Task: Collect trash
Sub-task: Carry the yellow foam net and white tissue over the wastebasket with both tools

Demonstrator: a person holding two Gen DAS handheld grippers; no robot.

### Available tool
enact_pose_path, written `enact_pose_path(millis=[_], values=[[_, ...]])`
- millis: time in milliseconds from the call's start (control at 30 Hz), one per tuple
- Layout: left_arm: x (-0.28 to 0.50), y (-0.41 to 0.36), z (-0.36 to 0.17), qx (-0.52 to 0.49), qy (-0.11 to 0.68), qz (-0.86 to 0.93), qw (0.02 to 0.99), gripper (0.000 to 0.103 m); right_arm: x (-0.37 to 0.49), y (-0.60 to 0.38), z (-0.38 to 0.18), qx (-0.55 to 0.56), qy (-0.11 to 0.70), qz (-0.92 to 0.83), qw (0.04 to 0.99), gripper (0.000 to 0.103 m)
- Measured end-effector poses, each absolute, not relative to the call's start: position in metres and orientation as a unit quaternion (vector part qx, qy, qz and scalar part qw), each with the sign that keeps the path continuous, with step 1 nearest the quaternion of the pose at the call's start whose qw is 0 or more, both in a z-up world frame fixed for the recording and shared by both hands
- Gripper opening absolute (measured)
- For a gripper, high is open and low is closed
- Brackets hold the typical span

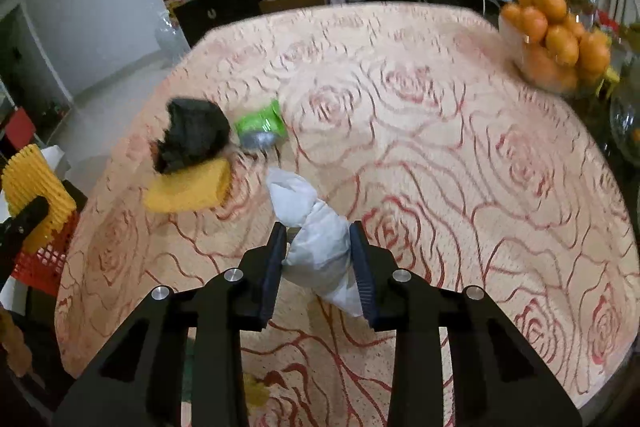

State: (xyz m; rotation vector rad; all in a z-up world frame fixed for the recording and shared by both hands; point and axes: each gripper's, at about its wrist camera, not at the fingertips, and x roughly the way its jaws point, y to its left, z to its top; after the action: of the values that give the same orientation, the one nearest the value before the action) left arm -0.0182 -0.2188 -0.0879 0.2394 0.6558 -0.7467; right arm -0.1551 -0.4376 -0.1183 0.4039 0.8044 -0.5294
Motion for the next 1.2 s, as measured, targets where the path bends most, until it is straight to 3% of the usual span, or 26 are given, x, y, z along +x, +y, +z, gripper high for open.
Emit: enact_pose_path(millis=[633,1200], values=[[-0.003,-0.155,-0.041,0.085,0.278,-0.294,0.910,0.012,-0.125,-0.385,-0.059,0.160,0.310,-0.177,0.920,0.032],[0.026,-0.081,-0.008,0.059,0.268,-0.189,0.943,0.012,-0.042,-0.294,-0.003,0.110,0.294,-0.037,0.949,0.032]])
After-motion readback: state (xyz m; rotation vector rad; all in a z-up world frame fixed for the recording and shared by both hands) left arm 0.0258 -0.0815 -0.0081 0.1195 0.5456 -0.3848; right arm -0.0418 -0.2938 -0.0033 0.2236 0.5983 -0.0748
